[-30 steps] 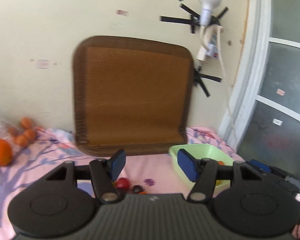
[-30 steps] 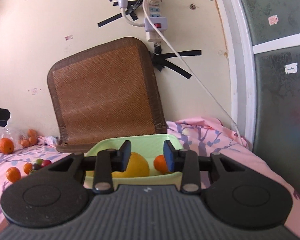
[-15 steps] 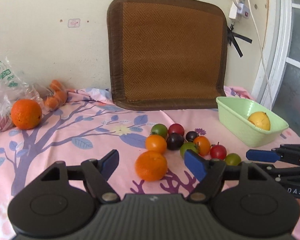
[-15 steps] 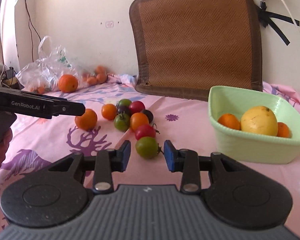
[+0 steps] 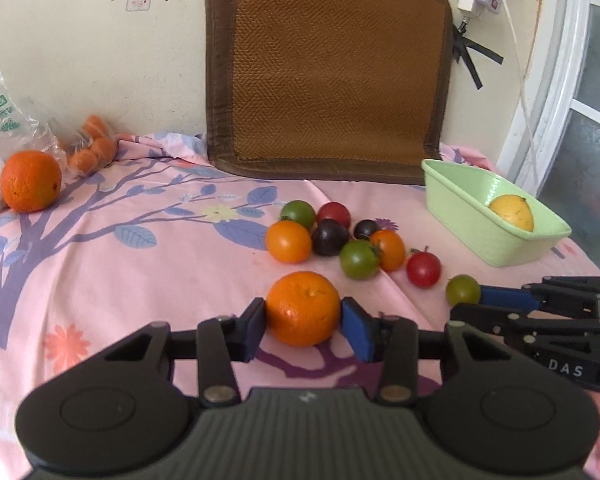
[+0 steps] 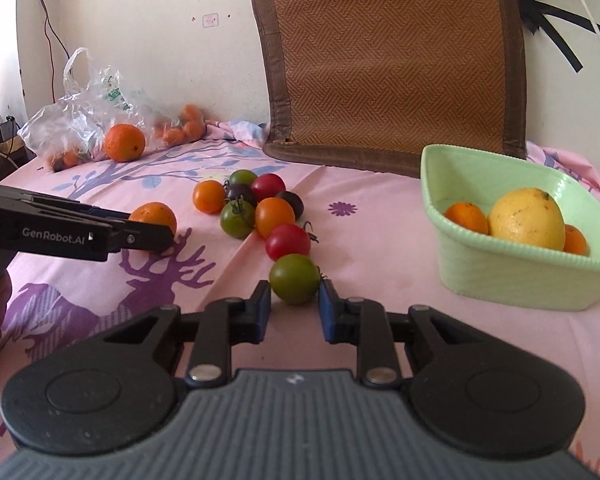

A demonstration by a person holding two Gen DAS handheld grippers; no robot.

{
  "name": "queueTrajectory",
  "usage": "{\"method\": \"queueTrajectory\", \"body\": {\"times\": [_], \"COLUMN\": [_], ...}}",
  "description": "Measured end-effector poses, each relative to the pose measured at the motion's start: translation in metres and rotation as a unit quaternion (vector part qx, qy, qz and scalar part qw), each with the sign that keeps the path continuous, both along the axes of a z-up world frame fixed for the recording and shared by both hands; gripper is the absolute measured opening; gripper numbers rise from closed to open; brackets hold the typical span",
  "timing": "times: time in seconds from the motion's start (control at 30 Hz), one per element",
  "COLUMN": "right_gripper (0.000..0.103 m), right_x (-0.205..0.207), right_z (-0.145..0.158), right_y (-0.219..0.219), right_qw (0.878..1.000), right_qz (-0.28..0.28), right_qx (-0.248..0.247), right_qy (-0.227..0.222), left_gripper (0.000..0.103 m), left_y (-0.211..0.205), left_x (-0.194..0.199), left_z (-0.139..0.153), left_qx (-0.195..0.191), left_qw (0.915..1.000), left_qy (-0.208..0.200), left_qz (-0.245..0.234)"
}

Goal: Organize fruits
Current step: 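Grasp a mandarin with the left gripper while the right gripper grasps a green tomato, then place the mandarin into the green basket with the left gripper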

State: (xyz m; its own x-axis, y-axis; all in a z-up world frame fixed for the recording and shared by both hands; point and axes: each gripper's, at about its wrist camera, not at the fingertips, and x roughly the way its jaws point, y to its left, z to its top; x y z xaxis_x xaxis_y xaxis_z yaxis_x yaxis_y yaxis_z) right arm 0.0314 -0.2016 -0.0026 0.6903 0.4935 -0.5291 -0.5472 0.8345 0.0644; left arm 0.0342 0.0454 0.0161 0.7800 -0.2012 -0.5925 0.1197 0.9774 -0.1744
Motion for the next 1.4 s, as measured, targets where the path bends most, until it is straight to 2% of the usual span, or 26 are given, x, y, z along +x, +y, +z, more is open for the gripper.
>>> {"method": "queueTrajectory", "body": {"times": [0.17, 0.3, 0.6, 0.67, 0.77, 1.07, 1.13, 1.23, 1.4], "right_gripper": [0.028, 0.028, 0.029, 0.029, 0.029, 0.029, 0.029, 0.028, 0.027], "right_x": [-0.036, -0.047, -0.041, -0.04, -0.04, -0.04, -0.039, -0.041, -0.045], "right_z": [0.003, 0.001, -0.004, -0.004, -0.004, -0.004, -0.004, -0.004, -0.001], "right_y": [-0.017, -0.022, -0.03, -0.032, -0.032, -0.032, -0.032, -0.03, -0.033], "right_qw": [0.999, 0.997, 0.999, 0.999, 0.999, 0.999, 0.999, 0.999, 0.998], "right_qz": [-0.011, -0.022, -0.029, -0.029, -0.03, -0.029, -0.028, -0.027, -0.033], "right_qx": [-0.005, -0.034, -0.017, -0.01, -0.007, -0.012, -0.014, -0.021, -0.015], "right_qy": [-0.037, -0.058, -0.021, -0.016, -0.014, -0.018, -0.018, -0.025, -0.043], "left_gripper": [0.041, 0.041, 0.043, 0.046, 0.051, 0.052, 0.05, 0.042, 0.041], "left_y": [-0.026, -0.048, -0.052, -0.055, -0.06, -0.062, -0.061, -0.059, -0.056], "left_x": [-0.03, -0.035, -0.035, -0.035, -0.036, -0.036, -0.036, -0.036, -0.035], "left_z": [0.007, 0.0, -0.006, -0.006, -0.006, -0.007, -0.007, -0.006, -0.005], "left_qx": [-0.03, -0.024, -0.017, -0.008, 0.005, 0.013, 0.012, 0.009, -0.005], "left_qw": [0.998, 0.9964, 0.9968, 0.9968, 0.9965, 0.9965, 0.9965, 0.997, 0.997], "left_qy": [-0.018, -0.007, -0.004, -0.005, -0.008, -0.01, -0.01, -0.01, -0.01], "left_qz": [-0.053, -0.081, -0.078, -0.079, -0.083, -0.082, -0.082, -0.077, -0.077]}}
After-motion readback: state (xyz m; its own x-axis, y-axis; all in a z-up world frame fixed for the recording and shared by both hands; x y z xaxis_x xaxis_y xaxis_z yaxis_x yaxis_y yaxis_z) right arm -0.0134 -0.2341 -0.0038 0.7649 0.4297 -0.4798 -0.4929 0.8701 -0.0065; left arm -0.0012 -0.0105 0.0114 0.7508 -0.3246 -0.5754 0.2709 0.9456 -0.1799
